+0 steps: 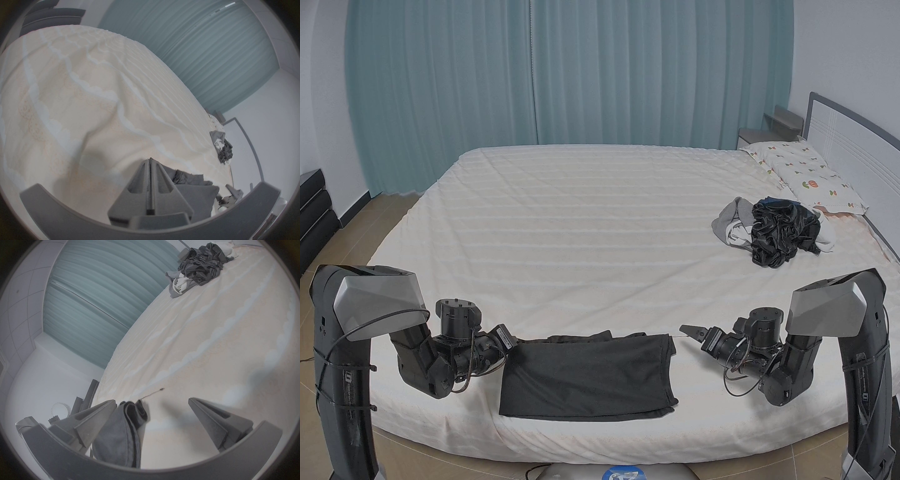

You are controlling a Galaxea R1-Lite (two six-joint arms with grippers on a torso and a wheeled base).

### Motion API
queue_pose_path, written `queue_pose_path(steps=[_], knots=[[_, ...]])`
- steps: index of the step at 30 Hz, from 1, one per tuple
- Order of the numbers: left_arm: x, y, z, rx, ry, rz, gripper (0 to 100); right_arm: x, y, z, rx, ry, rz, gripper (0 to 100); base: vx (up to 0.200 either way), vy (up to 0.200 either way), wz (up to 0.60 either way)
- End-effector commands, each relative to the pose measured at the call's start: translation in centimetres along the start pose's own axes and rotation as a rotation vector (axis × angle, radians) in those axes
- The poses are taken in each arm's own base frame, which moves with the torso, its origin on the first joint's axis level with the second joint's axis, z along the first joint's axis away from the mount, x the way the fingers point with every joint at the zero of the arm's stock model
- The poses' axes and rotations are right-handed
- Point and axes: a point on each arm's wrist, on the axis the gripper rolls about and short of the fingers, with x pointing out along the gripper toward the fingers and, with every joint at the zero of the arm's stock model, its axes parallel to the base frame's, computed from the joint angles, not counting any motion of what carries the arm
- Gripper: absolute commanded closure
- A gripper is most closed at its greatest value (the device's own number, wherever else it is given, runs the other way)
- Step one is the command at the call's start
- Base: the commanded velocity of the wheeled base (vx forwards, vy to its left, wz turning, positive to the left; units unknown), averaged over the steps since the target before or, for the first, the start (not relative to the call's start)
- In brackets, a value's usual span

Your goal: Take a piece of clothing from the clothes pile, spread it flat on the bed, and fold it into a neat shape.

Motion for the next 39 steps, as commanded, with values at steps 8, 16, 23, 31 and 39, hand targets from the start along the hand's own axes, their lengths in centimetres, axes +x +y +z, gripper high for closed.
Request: queue_pose_path(steps=[8,16,23,31,39], knots=[[0.1,0.6,0.4,-0.086,-0.059,-0.009,100,3.6,0.6,-1.0,-0.026,0.017,0.055,0,0.0,0.0,0.0],[0.1,0.6,0.4,-0.086,-0.059,-0.009,100,4.2,1.0,-1.1,-0.028,0.03,0.055,0,0.0,0.0,0.0],[0.1,0.6,0.3,-0.086,-0.058,-0.009,100,4.6,1.8,-1.5,-0.048,0.036,0.081,100,0.0,0.0,0.0],[0.1,0.6,0.3,-0.087,-0.059,-0.008,100,4.7,1.9,-1.5,-0.049,0.028,0.08,100,0.0,0.0,0.0],[0.1,0.6,0.3,-0.085,-0.058,-0.007,100,5.1,1.8,-1.0,-0.049,-0.035,0.062,100,0.0,0.0,0.0]])
